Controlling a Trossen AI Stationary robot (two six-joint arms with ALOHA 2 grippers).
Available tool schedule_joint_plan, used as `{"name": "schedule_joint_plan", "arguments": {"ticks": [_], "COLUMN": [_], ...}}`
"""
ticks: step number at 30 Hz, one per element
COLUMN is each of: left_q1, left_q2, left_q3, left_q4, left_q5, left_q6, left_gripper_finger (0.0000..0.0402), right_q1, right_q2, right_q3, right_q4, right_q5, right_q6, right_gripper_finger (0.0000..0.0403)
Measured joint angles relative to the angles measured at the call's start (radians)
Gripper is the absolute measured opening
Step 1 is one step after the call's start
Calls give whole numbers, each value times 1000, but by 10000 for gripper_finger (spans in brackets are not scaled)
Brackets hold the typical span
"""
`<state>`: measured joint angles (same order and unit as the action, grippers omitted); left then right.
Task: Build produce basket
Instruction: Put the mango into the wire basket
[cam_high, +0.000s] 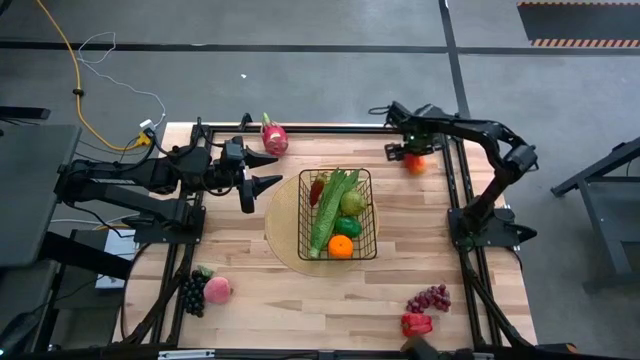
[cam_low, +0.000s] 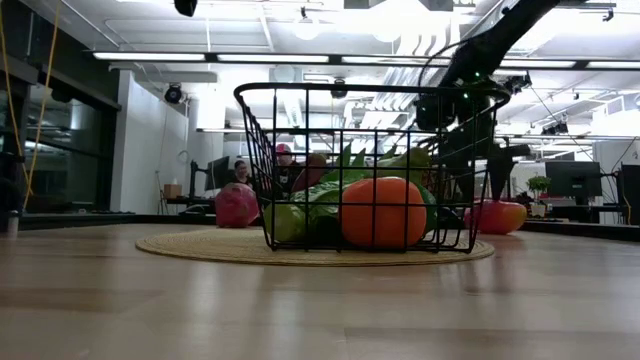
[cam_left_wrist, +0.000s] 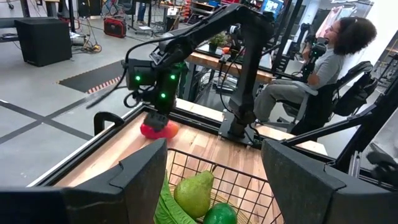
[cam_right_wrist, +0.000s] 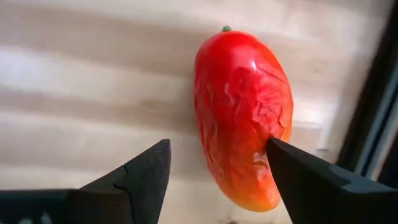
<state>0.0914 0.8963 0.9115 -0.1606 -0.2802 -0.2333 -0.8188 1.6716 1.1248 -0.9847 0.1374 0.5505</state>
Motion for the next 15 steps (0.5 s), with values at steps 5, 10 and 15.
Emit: {"name": "schedule_joint_plan", "arguments": {"ticks": [5,10,15], "left_q1": [0,0,0], "left_q2": [0,0,0], "left_q3": [0,0,0], "left_q4": [0,0,0], "left_q5": [0,0,0], "left_q6": [0,0,0], "left_gripper_finger": [252,252,252], "right_q1": [124,247,328], "right_q2": [0,0,-1], "right_q3": [0,0,0], "right_q4": [-30,-60,-74], "right_q5": [-6,-7,73], "right_q6": [35,80,82], "right_gripper_finger": [256,256,256]}}
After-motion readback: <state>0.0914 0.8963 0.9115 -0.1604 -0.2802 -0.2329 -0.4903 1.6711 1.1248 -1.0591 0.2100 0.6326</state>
